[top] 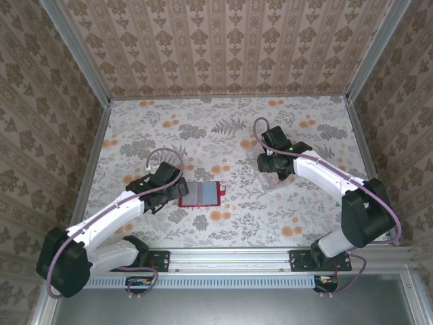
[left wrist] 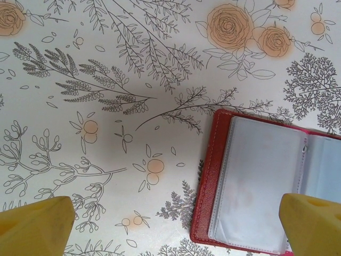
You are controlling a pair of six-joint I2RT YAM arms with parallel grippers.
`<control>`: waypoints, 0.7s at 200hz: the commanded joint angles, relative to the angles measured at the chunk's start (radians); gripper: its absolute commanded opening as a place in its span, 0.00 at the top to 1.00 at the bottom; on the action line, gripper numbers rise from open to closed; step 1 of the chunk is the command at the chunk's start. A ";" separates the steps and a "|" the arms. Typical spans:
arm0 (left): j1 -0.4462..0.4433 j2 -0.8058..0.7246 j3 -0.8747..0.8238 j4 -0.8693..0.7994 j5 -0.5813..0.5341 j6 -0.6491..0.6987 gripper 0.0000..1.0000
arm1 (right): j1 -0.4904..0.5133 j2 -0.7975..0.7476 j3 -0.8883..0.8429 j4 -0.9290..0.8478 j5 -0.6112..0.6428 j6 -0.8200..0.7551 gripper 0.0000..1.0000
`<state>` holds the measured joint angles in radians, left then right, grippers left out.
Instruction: Put the credit cards into the card holder
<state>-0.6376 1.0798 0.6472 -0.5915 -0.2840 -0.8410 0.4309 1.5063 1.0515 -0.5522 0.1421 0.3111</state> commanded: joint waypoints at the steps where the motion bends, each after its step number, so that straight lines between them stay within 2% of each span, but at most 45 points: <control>1: 0.006 -0.001 0.021 -0.018 0.009 0.015 0.00 | -0.012 0.007 -0.016 -0.035 0.090 -0.052 0.53; 140: 0.006 0.005 0.018 -0.004 0.011 0.011 0.00 | -0.010 0.038 -0.048 -0.017 0.023 -0.044 0.60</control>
<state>-0.6376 1.0798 0.6472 -0.5907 -0.2806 -0.8410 0.4160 1.5185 1.0340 -0.5438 0.1940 0.2638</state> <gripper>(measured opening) 0.997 0.407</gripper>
